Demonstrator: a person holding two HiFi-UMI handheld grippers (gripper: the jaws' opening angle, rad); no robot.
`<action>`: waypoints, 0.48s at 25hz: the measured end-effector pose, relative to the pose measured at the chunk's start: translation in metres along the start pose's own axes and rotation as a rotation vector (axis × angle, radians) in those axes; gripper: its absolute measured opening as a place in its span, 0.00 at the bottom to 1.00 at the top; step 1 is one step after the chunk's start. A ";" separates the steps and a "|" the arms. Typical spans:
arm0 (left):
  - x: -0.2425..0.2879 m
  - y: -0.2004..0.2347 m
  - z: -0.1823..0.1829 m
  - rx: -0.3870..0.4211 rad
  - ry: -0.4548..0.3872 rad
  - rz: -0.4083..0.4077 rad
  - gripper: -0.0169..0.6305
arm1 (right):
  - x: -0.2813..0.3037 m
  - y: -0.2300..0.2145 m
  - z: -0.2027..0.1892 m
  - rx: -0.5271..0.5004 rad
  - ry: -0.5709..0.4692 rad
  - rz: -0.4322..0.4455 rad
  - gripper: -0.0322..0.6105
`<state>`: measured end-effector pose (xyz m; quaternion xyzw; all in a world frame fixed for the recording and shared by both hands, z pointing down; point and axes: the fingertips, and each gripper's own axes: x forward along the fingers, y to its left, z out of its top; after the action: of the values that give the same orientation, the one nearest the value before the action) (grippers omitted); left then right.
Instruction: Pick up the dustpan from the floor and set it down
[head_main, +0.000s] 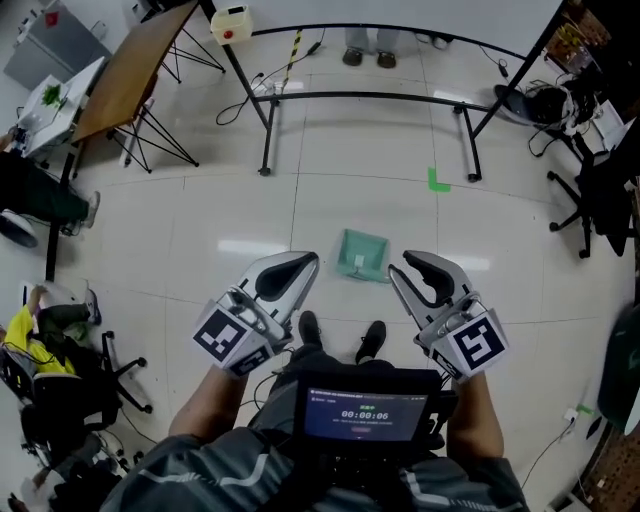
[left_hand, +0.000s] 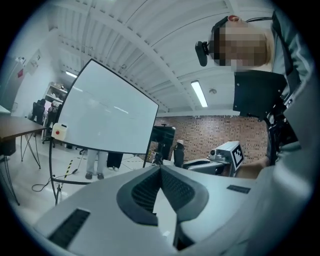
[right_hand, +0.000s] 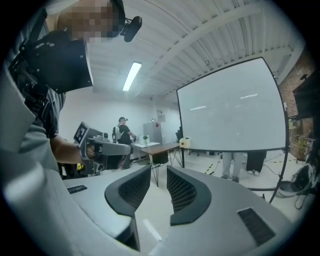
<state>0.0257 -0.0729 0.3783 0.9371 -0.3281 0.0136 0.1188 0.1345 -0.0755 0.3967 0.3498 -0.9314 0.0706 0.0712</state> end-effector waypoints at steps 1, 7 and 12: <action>0.005 0.006 -0.015 -0.004 0.016 -0.001 0.07 | 0.007 -0.007 -0.021 0.007 0.022 0.006 0.25; 0.033 0.052 -0.125 -0.092 0.086 -0.021 0.07 | 0.055 -0.029 -0.152 0.065 0.176 0.073 0.32; 0.057 0.081 -0.241 -0.098 0.205 -0.016 0.07 | 0.085 -0.038 -0.252 0.041 0.290 0.153 0.41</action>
<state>0.0329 -0.1130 0.6353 0.9265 -0.3070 0.0923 0.1973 0.1170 -0.1127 0.6623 0.2655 -0.9337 0.1446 0.1920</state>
